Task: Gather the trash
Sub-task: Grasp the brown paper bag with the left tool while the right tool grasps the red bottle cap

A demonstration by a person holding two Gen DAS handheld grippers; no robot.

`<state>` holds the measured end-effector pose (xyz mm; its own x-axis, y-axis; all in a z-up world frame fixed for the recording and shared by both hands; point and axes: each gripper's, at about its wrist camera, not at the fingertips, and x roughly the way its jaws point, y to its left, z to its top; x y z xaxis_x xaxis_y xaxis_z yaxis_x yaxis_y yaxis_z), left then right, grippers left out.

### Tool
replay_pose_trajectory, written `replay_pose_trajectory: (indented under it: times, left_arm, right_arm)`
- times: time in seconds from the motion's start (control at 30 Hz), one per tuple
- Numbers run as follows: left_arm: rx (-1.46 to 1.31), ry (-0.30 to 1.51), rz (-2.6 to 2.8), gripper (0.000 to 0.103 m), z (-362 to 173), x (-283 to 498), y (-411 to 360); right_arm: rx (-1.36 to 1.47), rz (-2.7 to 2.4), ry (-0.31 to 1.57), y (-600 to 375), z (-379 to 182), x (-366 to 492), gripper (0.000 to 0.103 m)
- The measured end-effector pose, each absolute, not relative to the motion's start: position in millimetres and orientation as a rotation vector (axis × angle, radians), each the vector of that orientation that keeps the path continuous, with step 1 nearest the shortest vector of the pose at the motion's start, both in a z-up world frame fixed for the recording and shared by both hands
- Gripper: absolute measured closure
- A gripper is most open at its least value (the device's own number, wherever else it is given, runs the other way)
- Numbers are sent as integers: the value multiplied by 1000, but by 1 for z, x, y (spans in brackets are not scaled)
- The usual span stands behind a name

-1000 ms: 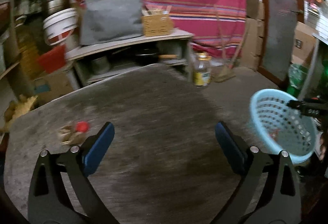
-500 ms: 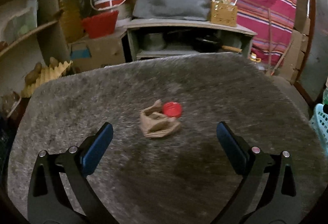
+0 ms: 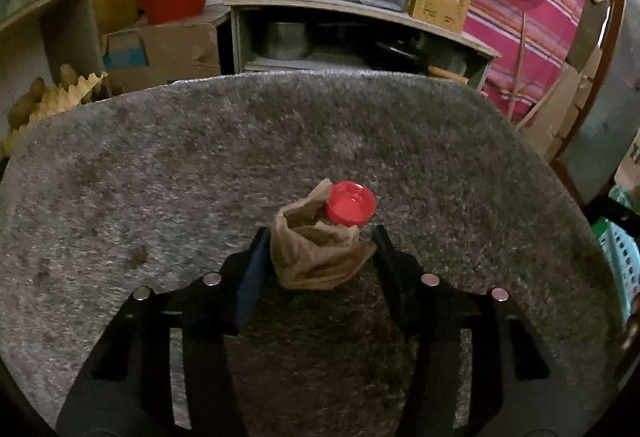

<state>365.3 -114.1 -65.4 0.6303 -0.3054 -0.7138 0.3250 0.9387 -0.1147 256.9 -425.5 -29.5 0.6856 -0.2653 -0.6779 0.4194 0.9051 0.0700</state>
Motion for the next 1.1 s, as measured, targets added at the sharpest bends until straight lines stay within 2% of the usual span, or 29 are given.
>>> replay_pose_trajectory:
  times: [0.5, 0.9, 0.93, 1.03, 1.1]
  left_arm:
    - [98, 670, -87, 54, -28, 356, -8]
    - [48, 660, -6, 54, -18, 363, 53]
    - [49, 658, -4, 54, -17, 363, 54]
    - [42, 654, -5, 54, -16, 362, 57]
    - [36, 654, -8, 54, -15, 362, 57]
  right_arm:
    - [151, -183, 745, -303, -40, 326, 4]
    - [6, -51, 829, -213, -64, 379, 6]
    - [-8, -49, 835, -209, -65, 381, 10]
    - [-20, -17, 861, -205, -69, 389, 45]
    - [-15, 2, 876, -204, -72, 392, 52]
